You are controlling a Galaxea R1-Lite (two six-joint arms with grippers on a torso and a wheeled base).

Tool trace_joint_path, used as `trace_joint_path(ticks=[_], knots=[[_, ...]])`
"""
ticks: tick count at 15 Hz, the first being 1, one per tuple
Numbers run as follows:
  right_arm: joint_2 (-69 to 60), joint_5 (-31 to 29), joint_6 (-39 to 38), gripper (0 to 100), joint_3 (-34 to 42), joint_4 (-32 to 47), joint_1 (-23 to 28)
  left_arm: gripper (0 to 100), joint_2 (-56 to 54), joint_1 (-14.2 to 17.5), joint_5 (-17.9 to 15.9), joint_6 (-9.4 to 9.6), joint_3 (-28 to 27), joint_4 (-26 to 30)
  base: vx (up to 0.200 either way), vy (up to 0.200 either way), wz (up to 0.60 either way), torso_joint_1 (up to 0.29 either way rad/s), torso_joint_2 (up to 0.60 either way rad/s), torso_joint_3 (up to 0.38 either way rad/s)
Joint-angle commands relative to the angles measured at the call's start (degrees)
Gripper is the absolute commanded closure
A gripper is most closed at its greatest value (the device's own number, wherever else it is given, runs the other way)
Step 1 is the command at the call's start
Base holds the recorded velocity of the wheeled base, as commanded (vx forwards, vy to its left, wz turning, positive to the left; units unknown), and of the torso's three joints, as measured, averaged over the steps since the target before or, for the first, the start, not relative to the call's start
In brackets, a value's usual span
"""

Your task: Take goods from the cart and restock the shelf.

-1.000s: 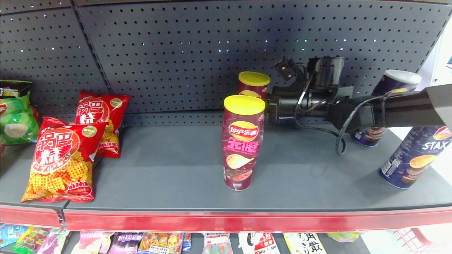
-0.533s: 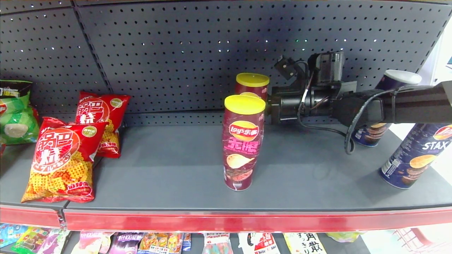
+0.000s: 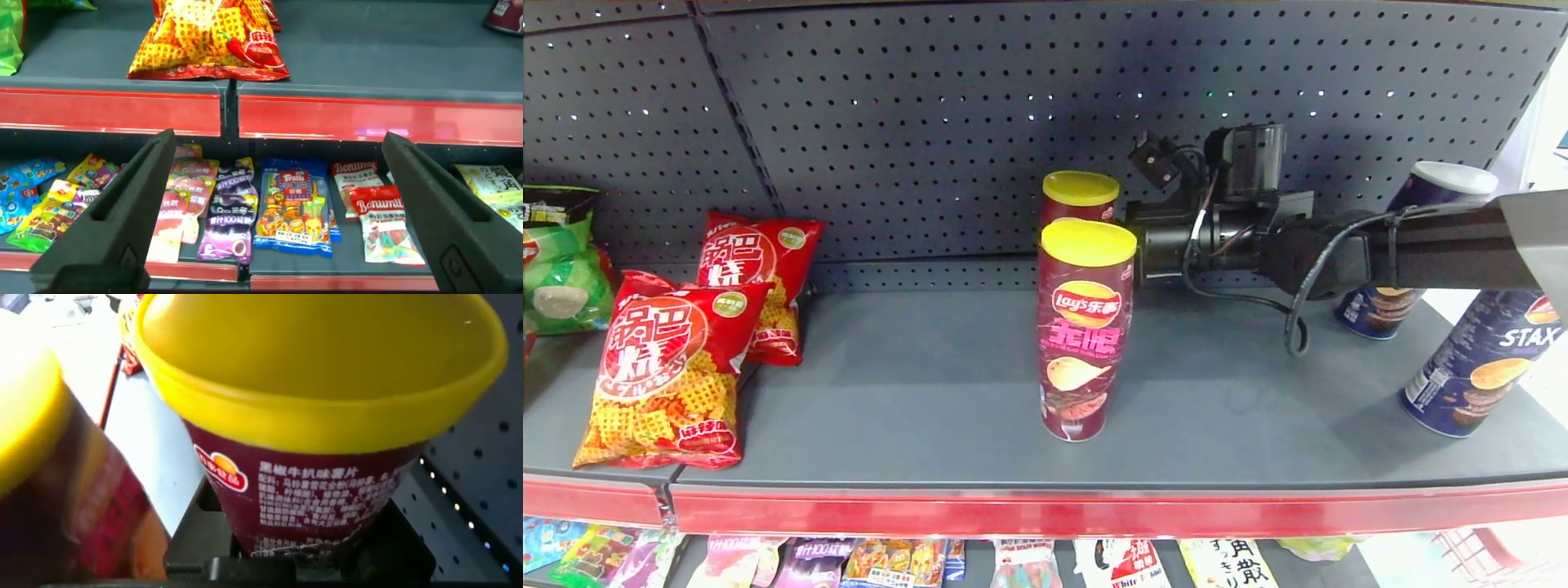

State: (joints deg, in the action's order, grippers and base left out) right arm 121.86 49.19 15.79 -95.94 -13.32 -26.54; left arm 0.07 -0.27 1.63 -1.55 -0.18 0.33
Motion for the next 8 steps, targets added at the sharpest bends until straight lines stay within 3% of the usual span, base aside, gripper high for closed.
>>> trace_joint_path(ticks=[1, 8], knots=[[1.3, 0.3, 0.3, 100, 0.1, 0.0, 0.1, 0, 0.0, 0.0, 0.0, -0.03, 0.0, 0.0, 0.000, 0.000, 0.00, 0.000, 0.00, 0.000], [0.8, 0.8, 0.6, 100, 0.3, 0.1, 1.2, 0, 0.0, 0.0, 0.0, -0.03, 0.0, 0.0, 0.000, 0.000, 0.00, 0.000, 0.00, 0.000]])
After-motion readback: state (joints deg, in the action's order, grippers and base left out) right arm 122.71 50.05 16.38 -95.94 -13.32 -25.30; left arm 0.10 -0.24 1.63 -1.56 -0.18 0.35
